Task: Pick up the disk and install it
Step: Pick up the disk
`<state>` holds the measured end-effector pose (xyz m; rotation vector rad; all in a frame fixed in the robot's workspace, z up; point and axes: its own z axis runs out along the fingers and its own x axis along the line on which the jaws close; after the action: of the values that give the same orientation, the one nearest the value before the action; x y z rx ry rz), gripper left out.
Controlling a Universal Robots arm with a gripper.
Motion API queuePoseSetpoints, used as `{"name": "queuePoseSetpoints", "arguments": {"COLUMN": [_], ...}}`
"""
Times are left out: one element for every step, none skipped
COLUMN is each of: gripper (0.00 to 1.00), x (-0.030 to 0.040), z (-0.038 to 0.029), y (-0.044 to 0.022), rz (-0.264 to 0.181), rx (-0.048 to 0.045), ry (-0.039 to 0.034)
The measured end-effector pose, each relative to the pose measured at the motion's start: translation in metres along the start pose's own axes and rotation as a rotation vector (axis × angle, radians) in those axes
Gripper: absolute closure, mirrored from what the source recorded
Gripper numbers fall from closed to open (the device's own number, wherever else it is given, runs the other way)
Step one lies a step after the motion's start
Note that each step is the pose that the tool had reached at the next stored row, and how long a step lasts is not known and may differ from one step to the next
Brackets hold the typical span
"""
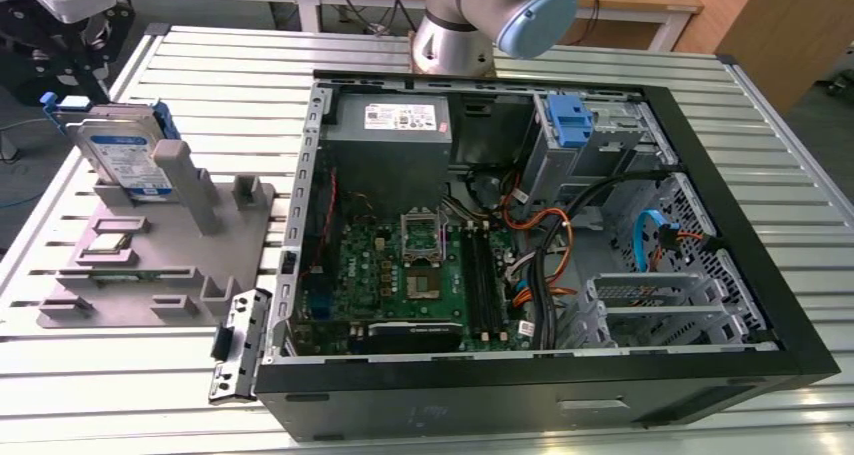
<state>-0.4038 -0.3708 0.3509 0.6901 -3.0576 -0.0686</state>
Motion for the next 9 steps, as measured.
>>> {"name": "queuePoseSetpoints", "arguments": {"gripper": [0.89, 0.89, 0.89, 0.89, 0.89, 0.89, 0.89, 0.89, 0.89], "x": [0.0000, 0.0000, 0.0000, 0.0000, 0.0000, 0.0000, 0.0000, 0.0000, 0.0000], "z": [0.0000, 0.0000, 0.0000, 0.0001, 0.0001, 0.0001, 0.0001, 0.0002, 0.0002], "y": [0.0000, 0.0000, 0.0000, 0.0000, 0.0000, 0.0000, 0.0000, 0.0000, 0.0000], "rz": [-0.018, -0.036, -0.054, -0.072, -0.090, -0.108, -0.125, -0.142, -0.159], "rx": [-0.0001, -0.0002, -0.0002, -0.0003, -0.0004, -0.0005, -0.0005, -0.0006, -0.0007], "ry": [0.0009, 0.0016, 0.0024, 0.0031, 0.0040, 0.0047, 0.0055, 0.0062, 0.0069]}}
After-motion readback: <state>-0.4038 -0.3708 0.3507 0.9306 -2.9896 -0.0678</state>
